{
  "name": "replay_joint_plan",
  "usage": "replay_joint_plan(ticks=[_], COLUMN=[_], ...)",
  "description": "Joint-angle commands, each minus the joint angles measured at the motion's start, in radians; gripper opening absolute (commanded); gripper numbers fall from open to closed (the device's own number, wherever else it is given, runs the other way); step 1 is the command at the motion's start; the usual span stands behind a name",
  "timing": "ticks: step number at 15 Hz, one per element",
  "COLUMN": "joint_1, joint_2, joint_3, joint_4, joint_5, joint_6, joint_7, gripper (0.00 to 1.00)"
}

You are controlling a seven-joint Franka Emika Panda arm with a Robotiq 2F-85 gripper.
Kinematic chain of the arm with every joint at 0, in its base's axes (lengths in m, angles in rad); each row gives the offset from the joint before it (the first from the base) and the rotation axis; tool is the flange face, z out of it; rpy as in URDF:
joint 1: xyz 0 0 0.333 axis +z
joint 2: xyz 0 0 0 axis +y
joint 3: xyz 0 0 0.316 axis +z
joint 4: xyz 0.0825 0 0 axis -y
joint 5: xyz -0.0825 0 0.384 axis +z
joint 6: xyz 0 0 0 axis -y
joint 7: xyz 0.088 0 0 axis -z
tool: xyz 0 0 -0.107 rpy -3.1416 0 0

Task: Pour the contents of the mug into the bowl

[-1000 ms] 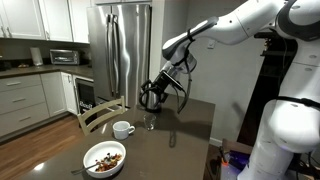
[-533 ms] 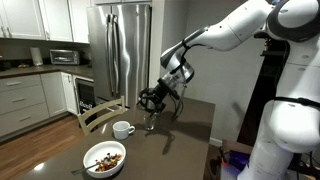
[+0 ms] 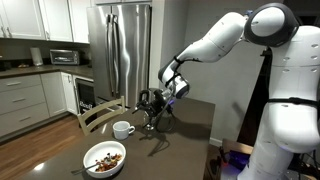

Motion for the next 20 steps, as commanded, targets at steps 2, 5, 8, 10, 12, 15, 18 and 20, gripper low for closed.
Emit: replay_joint_plan(ticks=[2, 5, 8, 10, 12, 15, 18, 20], joint_1=[0.007, 0.009, 0.007, 0.003, 0.003, 0.004, 0.007, 0.018], joint_2=[0.025, 0.026, 0.029, 0.030, 0.031, 0.033, 0.041, 0.029], joint_3=[-0.001, -0.003, -0.005, -0.007, -0.007, -0.006, -0.001, -0.005], joint_4=[-0.017, -0.038, -0.055, -0.066, -0.071, -0.075, -0.078, -0.075], joint_5=[0.182, 0.283, 0.354, 0.385, 0.412, 0.455, 0.524, 0.451], joint_6=[0.025, 0.014, -0.014, -0.037, -0.054, -0.091, -0.132, -0.136], joint_7=[-0.085, -0.116, -0.121, -0.106, -0.097, -0.090, -0.092, -0.130], gripper=[1.00, 1.00, 1.00, 1.00, 1.00, 1.00, 1.00, 1.00])
